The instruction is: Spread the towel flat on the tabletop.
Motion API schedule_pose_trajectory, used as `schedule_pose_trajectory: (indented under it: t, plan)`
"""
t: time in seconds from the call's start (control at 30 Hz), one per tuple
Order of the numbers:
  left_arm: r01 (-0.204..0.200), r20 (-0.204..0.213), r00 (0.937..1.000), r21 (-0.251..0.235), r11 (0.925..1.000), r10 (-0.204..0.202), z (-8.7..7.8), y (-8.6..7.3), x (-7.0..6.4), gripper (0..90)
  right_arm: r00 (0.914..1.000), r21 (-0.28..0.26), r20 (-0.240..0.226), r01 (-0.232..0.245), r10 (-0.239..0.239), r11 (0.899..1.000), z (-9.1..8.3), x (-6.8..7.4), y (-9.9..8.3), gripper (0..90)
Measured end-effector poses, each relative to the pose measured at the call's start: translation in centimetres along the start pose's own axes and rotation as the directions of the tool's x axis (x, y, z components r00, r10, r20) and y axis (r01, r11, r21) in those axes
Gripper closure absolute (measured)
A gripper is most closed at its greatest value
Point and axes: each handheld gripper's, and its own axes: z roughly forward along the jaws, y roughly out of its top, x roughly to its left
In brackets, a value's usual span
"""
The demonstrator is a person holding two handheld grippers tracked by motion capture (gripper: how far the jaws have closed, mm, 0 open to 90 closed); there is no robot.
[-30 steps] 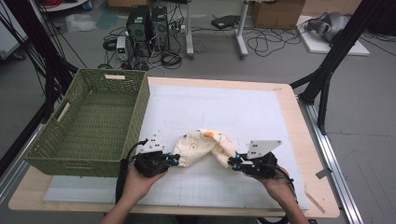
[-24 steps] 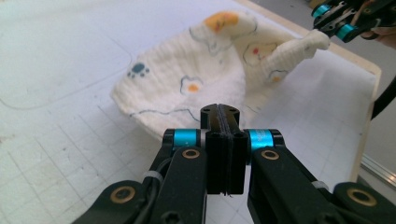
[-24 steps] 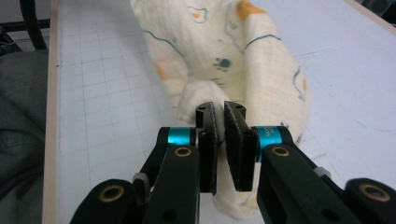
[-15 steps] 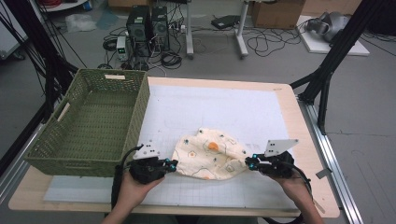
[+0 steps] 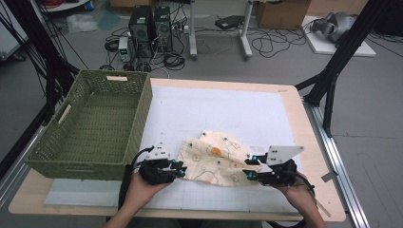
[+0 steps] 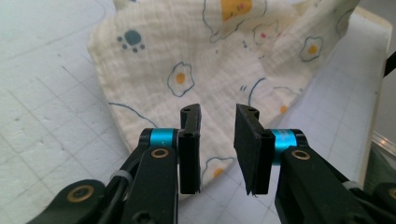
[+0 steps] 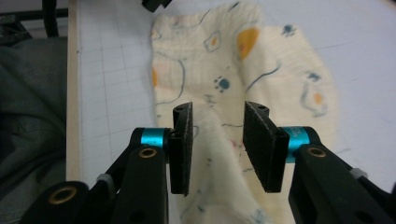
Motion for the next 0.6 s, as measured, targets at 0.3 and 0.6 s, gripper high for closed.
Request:
schedule_pose_trajectory:
  t: [0.3, 0.6]
  plan:
    - [-0.011, -0.013, 0.9998, 0.087, 0.9962, 0.012, 2.3, -0.6, 0.9, 74.7, 0.9983, 0.17, -0.058, 0.009, 0.001, 0.985, 4.8, 0.4, -1.9, 63.7]
    - [-0.015, -0.002, 0.9999, 0.081, 0.9966, 0.015, 0.9, -1.2, 0.2, 89.7, 0.9919, 0.163, -0.126, 0.007, 0.014, 0.987, 5.0, 0.2, -2.0, 85.7]
